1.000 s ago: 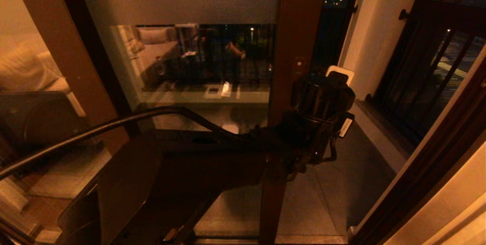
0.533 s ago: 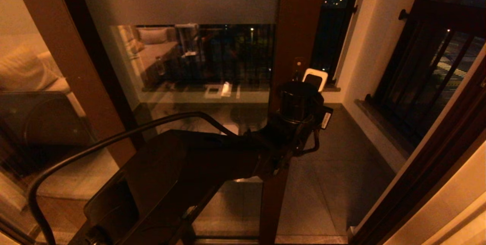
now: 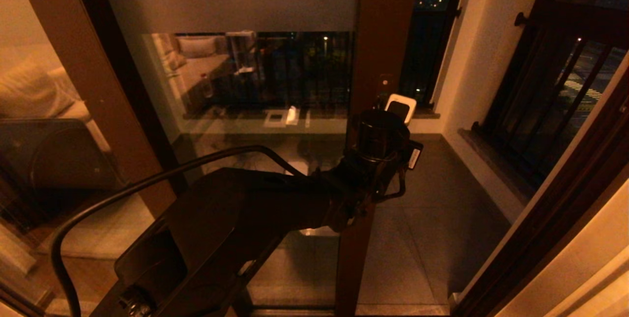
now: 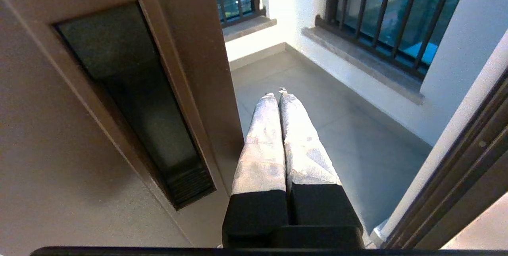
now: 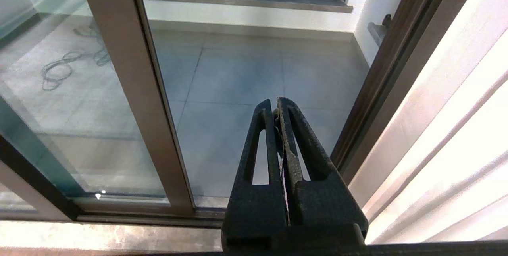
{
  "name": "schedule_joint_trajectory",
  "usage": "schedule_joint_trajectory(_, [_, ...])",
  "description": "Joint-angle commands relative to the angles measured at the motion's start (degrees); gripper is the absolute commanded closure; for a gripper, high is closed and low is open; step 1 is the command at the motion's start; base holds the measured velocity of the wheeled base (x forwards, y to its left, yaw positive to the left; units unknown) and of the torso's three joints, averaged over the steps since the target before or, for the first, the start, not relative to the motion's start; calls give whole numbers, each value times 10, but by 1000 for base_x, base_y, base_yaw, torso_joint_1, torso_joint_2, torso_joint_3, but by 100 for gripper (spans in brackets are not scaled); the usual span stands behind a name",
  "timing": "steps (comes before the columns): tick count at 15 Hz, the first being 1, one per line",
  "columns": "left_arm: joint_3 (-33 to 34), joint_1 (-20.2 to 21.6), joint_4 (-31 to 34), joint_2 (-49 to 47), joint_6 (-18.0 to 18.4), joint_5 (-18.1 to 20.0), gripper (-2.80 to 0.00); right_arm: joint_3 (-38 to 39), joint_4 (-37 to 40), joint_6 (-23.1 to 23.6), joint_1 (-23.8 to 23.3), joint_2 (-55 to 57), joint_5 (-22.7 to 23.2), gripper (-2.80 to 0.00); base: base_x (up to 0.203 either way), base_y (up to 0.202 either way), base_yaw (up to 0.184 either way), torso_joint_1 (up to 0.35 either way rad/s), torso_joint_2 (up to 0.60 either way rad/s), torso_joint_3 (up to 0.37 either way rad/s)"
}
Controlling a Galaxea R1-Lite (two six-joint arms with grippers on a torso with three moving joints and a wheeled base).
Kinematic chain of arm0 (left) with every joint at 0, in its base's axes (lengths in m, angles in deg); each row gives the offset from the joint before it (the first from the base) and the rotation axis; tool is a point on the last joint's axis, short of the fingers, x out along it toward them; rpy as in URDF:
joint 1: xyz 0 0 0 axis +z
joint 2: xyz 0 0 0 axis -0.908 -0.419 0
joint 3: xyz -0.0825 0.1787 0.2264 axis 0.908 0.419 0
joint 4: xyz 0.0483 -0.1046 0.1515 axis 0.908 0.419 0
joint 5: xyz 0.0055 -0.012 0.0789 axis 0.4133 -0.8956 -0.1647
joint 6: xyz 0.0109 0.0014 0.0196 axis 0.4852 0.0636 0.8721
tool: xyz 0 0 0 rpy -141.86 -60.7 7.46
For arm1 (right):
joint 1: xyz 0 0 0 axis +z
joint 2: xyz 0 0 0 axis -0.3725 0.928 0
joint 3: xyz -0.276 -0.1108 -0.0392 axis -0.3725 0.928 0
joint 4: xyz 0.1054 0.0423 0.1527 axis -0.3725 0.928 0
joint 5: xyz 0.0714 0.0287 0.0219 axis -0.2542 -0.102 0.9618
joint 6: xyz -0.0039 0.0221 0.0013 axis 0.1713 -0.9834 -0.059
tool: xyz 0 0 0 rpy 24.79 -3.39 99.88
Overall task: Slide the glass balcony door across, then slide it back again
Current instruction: Open the slid door
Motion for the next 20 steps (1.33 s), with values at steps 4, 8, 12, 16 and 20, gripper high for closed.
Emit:
schedule_joint_trajectory(4, [7, 17, -4, 27, 0, -10, 0, 2, 0, 1, 0, 0, 0, 0, 0, 0, 0, 0, 0, 0])
schedule_joint_trajectory(8, [12, 22, -4, 44, 1, -34, 0, 2, 0, 1, 0, 0, 0, 0, 0, 0, 0, 0, 0, 0])
schedule_joint_trajectory(12, [62, 21, -3, 75, 1, -42, 0, 2, 0, 1, 0, 0, 0, 0, 0, 0, 0, 0, 0, 0])
schedule_joint_trajectory(16, [107, 23, -4, 104, 1, -53, 0, 2, 0, 1, 0, 0, 0, 0, 0, 0, 0, 0, 0, 0])
schedule_joint_trajectory(20, [107, 36, -4, 107, 0, -65, 0, 2, 0, 1, 0, 0, 0, 0, 0, 0, 0, 0, 0, 0])
